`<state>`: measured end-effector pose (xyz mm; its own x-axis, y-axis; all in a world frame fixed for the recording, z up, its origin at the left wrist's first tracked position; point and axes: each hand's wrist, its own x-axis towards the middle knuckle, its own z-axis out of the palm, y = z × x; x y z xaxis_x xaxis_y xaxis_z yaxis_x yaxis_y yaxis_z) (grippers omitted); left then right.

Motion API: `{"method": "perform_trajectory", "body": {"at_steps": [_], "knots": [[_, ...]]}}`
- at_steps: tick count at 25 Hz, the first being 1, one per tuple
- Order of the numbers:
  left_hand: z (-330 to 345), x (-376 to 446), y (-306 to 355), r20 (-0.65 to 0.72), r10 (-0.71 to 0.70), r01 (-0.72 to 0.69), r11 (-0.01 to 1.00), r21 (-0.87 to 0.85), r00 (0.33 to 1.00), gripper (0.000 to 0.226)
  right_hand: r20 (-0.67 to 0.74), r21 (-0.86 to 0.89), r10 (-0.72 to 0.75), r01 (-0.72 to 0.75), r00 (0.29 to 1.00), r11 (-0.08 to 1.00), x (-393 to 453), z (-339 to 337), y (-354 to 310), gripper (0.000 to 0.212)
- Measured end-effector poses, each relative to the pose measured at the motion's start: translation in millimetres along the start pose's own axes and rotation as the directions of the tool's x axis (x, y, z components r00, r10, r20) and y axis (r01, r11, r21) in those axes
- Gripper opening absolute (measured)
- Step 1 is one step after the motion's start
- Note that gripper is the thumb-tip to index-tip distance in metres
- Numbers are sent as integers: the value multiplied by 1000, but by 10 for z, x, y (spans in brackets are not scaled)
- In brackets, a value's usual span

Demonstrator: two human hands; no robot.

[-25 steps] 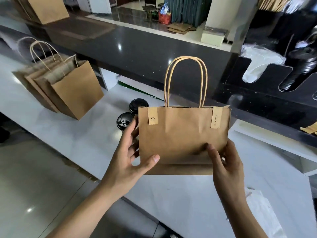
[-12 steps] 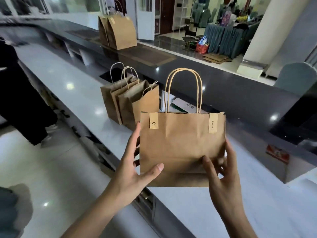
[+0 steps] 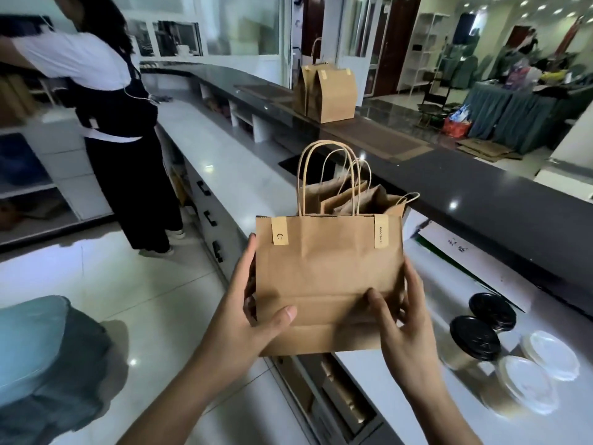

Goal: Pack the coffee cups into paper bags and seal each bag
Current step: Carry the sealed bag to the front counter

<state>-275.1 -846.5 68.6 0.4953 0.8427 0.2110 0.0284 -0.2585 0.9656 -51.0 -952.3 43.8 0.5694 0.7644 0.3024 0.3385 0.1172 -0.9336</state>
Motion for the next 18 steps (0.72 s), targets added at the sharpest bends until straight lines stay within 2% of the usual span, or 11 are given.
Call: {"method": "perform_trajectory", "body": {"at_steps": [9, 18], "knots": [[-679, 477, -115, -172, 1, -3, 1000, -11, 985, 102, 136, 68, -56, 47, 989, 997, 883, 930, 0, 68], [-1138, 1789, -129, -307, 59, -41, 997, 66, 950, 102, 242, 174, -113, 71, 964, 982, 2371, 1618, -78, 66]]}}
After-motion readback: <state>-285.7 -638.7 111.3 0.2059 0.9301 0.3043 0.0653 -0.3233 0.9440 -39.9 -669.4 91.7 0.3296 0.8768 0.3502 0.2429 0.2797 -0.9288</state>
